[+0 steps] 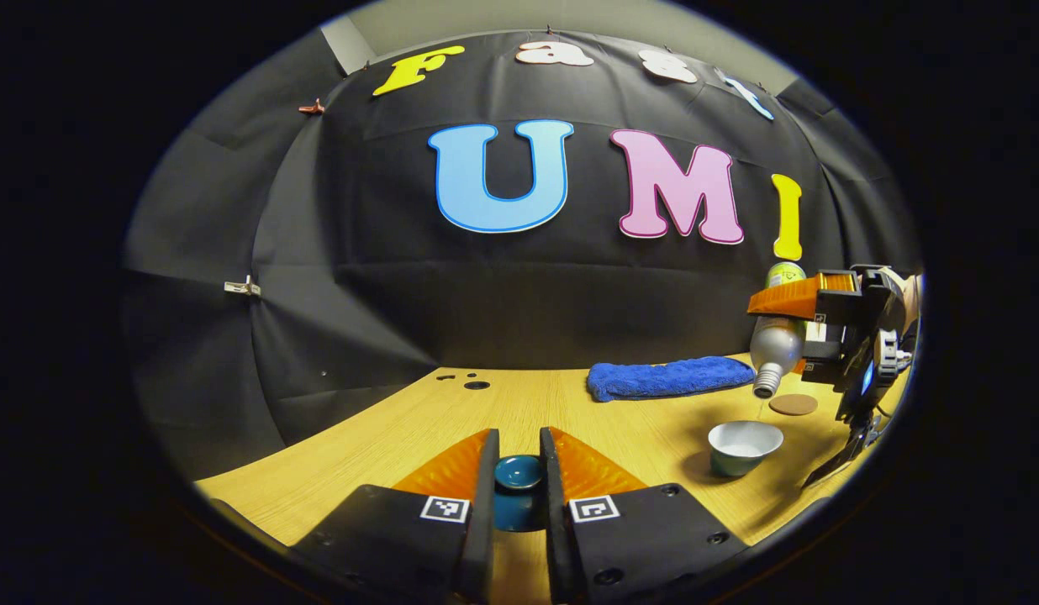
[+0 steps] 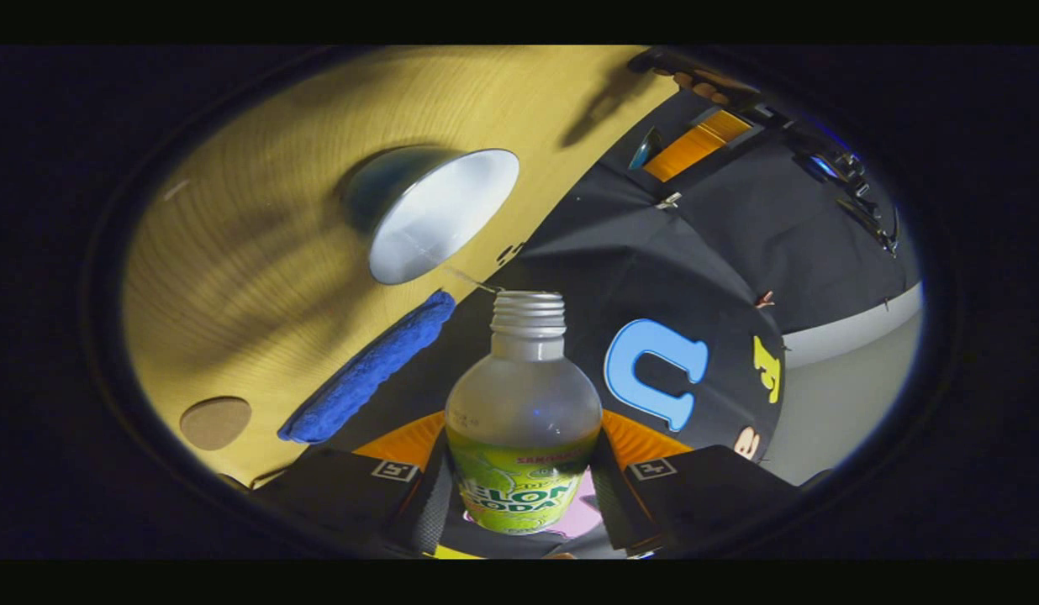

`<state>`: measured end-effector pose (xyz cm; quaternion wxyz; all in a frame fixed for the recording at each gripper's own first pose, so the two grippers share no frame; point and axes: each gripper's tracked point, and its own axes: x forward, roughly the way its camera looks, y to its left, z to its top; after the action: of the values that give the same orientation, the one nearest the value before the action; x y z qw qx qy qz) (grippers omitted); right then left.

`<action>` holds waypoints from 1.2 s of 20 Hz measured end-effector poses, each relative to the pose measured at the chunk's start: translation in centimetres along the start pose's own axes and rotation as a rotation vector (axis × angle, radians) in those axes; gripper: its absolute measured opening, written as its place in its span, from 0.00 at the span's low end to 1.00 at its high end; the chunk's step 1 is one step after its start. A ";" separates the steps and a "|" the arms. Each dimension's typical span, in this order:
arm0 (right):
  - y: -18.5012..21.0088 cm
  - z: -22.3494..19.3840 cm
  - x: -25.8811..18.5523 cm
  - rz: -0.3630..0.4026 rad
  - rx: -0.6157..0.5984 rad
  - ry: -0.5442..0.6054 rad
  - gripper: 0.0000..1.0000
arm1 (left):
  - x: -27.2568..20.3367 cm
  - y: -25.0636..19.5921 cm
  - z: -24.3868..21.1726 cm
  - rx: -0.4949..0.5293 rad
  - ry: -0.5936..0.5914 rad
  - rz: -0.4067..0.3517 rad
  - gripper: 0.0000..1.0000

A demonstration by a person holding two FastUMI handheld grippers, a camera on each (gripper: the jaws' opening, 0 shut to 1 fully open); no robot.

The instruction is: Open the teacup lid with one hand, grasp the water bottle and pour water into the teacup with the other hand; after pouring, place the water bottle on the coaster and then close the teacup lid.

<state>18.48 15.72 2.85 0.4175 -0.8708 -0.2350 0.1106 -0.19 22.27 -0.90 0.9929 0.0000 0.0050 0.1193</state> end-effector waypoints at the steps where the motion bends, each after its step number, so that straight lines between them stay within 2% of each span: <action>1: -0.2 -0.2 -0.2 -0.005 0.000 0.004 0.75 | 0.0 -0.1 0.0 0.000 0.000 -0.004 0.29; 7: -1.6 0.3 -0.3 -0.036 -0.059 -0.013 0.75 | 0.0 -0.1 0.0 0.000 -0.001 -0.005 0.29; 24: -1.9 0.5 -0.1 -0.051 -0.086 -0.016 0.75 | 0.0 -0.1 -0.1 0.000 -0.002 -0.005 0.29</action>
<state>17.58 17.01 4.01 0.3805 -0.8807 -0.2649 0.0969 -0.15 22.20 -1.00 0.9931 0.0002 0.0039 0.1168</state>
